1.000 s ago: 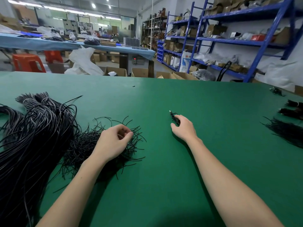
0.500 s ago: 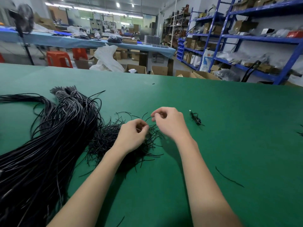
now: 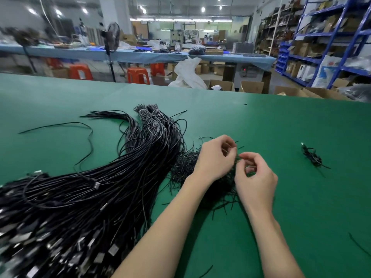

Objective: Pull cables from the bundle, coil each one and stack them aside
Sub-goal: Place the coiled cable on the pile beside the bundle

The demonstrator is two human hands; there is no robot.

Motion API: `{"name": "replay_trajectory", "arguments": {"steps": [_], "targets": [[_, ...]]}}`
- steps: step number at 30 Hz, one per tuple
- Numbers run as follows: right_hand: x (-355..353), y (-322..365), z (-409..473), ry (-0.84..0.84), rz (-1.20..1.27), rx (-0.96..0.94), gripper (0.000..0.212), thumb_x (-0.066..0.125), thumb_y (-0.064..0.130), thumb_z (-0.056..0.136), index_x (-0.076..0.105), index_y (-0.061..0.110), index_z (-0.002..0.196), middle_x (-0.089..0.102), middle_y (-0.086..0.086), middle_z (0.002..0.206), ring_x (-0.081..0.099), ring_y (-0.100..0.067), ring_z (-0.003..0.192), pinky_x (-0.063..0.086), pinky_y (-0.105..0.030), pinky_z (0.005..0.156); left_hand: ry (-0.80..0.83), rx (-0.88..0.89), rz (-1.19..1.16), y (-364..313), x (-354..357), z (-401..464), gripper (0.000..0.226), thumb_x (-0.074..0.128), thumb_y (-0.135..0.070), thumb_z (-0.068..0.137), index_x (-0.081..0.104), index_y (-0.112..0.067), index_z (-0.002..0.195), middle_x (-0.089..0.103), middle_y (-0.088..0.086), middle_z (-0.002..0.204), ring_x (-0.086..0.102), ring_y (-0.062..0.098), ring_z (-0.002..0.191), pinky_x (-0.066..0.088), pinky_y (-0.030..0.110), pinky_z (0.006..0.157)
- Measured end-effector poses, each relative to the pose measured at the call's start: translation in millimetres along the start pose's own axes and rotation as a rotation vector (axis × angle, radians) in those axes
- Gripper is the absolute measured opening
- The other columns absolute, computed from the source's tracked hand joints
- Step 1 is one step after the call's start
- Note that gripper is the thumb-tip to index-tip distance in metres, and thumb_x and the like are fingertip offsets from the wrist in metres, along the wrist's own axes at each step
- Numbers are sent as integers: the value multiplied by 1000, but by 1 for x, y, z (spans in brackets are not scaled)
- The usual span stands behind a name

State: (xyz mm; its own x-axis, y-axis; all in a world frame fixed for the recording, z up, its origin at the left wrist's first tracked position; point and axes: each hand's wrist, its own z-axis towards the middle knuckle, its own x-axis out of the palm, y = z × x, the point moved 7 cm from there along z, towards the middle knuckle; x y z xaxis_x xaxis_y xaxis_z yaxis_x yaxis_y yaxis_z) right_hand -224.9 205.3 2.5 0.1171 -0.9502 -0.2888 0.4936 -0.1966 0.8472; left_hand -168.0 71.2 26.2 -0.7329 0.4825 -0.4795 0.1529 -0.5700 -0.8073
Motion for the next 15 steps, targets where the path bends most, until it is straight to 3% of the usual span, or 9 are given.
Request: {"name": "replay_trajectory", "arguments": {"steps": [3,6,8,10,12,15], "targets": [[12,4,-6,58,19,-20,8,62,24,88,64,31,86,67,16,75,61,-10,73,51,-34,67,-100,2,185,0,-32,5,5,64,-30,89,67,-27,91,69,-12,86,64,10,80,54,31,77],[21,11,-12,113,33,-56,10,62,23,88,63,32,85,66,14,75,61,-13,75,53,-35,69,-246,-23,533,10,-74,9,19,60,-35,92,65,-27,108,66,-4,110,56,19,107,46,37,90],[25,13,-14,137,33,-58,10,62,24,89,63,33,87,66,15,76,62,-14,78,54,-36,70,-304,-145,716,26,-98,9,31,58,-36,93,60,-24,121,56,7,131,43,27,127,37,43,102],[27,13,-16,151,37,-55,10,62,25,89,64,35,88,66,16,78,62,-13,80,55,-37,71,-262,-338,801,48,-112,6,46,57,-38,94,50,-17,134,38,19,149,26,35,143,27,49,113],[29,14,-17,164,41,-49,10,62,26,89,63,35,87,66,15,78,62,-13,81,56,-37,70,-178,-488,801,66,-117,1,53,55,-39,96,43,-10,139,32,26,153,22,39,146,23,51,116],[31,14,-18,189,45,-41,9,61,26,90,63,34,87,66,12,77,63,-13,81,56,-39,72,-157,-493,803,72,-117,2,50,55,-40,97,48,-6,132,50,22,139,43,39,132,34,47,108]]}}
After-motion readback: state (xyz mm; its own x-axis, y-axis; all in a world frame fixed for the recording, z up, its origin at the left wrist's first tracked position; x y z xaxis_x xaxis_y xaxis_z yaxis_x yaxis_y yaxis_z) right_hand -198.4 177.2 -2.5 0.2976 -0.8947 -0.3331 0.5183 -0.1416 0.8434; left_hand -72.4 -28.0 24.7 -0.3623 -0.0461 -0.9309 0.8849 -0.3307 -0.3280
